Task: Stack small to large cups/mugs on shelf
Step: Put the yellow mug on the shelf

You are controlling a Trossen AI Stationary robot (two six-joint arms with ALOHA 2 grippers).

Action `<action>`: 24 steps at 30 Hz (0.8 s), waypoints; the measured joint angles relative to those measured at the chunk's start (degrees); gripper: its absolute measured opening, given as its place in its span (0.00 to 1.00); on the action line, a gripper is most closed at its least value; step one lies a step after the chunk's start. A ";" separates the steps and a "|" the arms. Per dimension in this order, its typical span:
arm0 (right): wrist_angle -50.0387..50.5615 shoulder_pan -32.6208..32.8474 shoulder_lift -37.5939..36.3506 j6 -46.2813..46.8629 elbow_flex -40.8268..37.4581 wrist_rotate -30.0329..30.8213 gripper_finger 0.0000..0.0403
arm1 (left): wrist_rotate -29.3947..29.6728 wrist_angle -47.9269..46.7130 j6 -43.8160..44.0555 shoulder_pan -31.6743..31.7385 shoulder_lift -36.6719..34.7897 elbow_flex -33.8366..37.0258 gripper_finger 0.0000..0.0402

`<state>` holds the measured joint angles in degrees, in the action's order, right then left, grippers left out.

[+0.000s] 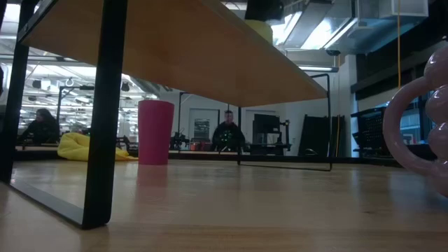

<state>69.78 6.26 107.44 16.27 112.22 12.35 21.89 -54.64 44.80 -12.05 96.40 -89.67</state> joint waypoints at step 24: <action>1.75 0.02 -0.35 2.25 1.86 -2.07 0.01 | 2.04 0.34 -6.95 4.76 -0.02 0.00 0.11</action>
<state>71.53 6.28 107.09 18.52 114.08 10.28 23.93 -54.30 37.84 -7.29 96.38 -89.67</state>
